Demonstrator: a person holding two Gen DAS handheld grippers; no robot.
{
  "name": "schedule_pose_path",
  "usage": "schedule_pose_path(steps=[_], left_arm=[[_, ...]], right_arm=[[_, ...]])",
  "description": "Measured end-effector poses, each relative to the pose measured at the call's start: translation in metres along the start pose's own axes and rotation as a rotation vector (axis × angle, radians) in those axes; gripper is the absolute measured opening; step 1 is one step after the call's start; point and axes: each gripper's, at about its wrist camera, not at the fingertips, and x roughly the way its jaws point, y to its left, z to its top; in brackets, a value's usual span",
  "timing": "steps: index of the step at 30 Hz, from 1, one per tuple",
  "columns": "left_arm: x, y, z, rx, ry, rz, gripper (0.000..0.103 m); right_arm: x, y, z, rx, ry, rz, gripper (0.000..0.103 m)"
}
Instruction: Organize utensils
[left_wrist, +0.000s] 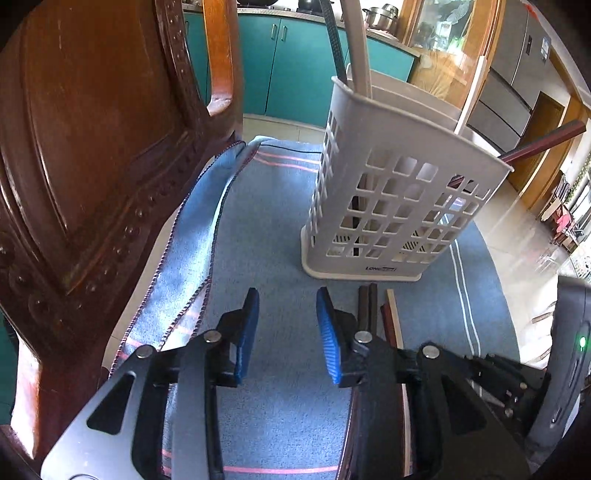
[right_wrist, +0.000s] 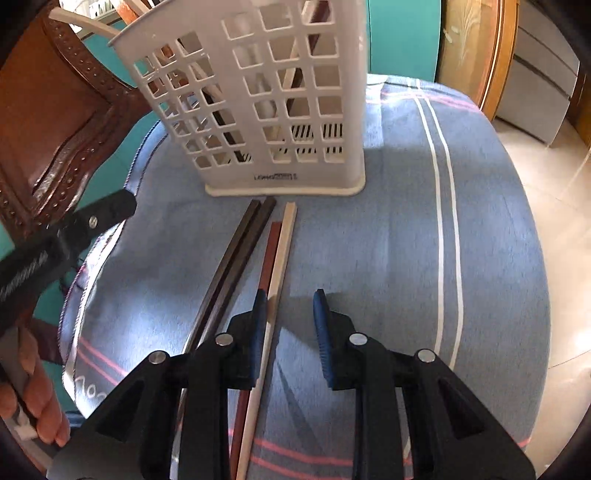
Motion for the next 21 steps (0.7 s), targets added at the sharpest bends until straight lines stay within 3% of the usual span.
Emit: schedule_pose_path(steps=[5,6,7,11,19,21], left_arm=[[0.005,0.001,-0.001,0.001,0.02,0.01,0.033],[0.005,0.001,-0.002,0.002,0.024,0.012,0.033],[0.005,0.002,-0.002,0.002,0.026,0.014,0.033],[0.006,0.002,-0.002,0.003,0.033,0.019,0.039],[0.012,0.004,-0.003,0.0,0.051,0.027,0.041],[0.014,0.004,-0.004,0.001,0.056,0.03,0.041]], right_arm=[[0.003,0.004,0.018,-0.002,0.009,-0.067,0.025],[0.006,0.002,0.019,-0.005,0.03,-0.122,0.011],[0.007,-0.001,0.019,0.0,0.025,-0.117,0.006],[0.002,-0.014,0.024,0.074,0.005,0.004,0.006],[0.02,-0.011,0.053,0.113,-0.027,0.085,0.008],[0.027,-0.007,0.061,0.097,-0.034,0.054,0.008]])
